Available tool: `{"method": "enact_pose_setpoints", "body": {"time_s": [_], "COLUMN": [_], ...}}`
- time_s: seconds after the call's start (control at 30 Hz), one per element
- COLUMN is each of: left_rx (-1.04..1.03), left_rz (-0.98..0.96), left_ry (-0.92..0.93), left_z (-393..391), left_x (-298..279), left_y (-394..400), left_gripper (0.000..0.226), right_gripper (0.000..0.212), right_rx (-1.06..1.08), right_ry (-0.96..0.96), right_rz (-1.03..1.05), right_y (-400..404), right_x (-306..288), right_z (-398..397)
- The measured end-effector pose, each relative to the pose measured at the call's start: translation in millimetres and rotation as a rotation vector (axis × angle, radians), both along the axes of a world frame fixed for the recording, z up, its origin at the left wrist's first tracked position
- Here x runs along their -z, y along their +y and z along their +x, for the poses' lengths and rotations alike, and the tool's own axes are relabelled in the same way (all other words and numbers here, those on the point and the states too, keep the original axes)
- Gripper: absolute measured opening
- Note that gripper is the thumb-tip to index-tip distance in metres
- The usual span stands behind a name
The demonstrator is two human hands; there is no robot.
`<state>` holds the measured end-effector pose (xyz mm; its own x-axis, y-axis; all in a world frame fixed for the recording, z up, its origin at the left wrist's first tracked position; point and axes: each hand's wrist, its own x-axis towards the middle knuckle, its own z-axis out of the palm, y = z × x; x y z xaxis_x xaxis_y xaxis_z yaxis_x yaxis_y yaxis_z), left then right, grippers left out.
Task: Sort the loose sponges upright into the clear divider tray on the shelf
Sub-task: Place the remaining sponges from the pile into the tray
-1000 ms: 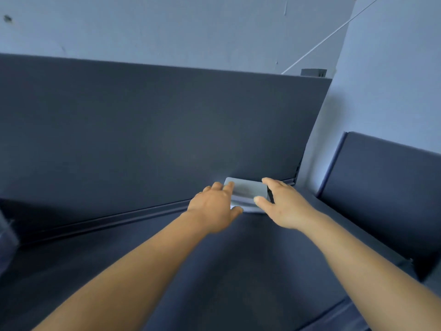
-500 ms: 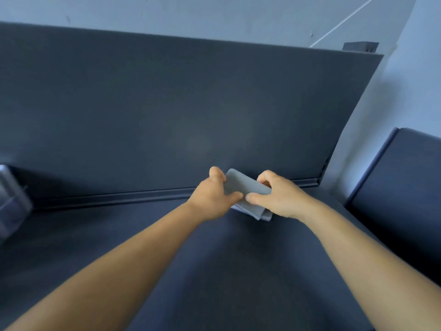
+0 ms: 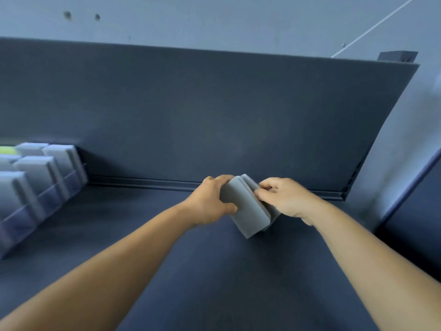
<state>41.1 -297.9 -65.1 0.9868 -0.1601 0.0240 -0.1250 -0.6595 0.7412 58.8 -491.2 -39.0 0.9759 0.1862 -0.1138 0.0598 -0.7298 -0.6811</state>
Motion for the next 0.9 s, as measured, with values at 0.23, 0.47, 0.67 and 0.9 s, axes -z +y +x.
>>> {"method": "enact_pose_setpoints", "body": {"time_s": [0.23,0.47,0.67,0.9], "left_rx": [-0.099,-0.226,-0.261,-0.271], "left_rz": [0.026,0.072,0.14,0.175], "left_ry": [-0.094,-0.208,-0.28,-0.321], "left_z": [-38,-89,-148,-221], "left_x": [-20,-40,-48,-58], "left_y": [36,97,160,237], "left_gripper": [0.039,0.043,0.039,0.044], "right_gripper": [0.016,0.049,0.058,0.038], "right_rx": [-0.073,-0.192,-0.37,-0.417], "right_ry": [-0.25,-0.387,-0.39,-0.4], "right_rz": [-0.065,0.097,0.118,0.257], "right_y": [40,94,160,249], "right_x": [-5,-18,-27,-32], "right_z": [-9,-38,-92,-163]}}
